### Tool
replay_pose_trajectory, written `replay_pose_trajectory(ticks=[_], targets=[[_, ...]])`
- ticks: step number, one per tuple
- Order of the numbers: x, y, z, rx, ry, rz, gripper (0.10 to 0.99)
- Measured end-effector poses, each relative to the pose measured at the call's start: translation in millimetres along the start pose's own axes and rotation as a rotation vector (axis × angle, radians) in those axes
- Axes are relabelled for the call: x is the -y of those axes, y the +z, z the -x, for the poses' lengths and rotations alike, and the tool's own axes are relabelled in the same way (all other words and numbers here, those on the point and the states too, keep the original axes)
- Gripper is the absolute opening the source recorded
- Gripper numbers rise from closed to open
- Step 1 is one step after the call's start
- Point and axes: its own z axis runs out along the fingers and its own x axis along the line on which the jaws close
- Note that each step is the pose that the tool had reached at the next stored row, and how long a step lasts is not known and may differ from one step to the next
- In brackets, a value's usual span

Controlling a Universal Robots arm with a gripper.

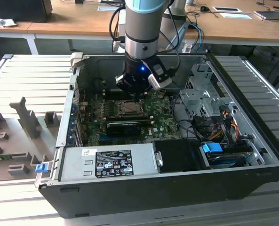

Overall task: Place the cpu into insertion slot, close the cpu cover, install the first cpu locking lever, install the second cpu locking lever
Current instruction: 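Install the second cpu locking lever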

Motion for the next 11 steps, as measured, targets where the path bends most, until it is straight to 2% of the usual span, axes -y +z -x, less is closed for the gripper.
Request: replay_pose_trajectory(ticks=[5,9,11], targets=[[5.8,-0.4,-0.5,-0.0011,0.000,0.000,0.106],[9.7,-0.5,-0.8,-0.0106,0.001,0.001,0.106],[12.1,-0.5,-1.0,-0.0117,0.001,0.001,0.106]])
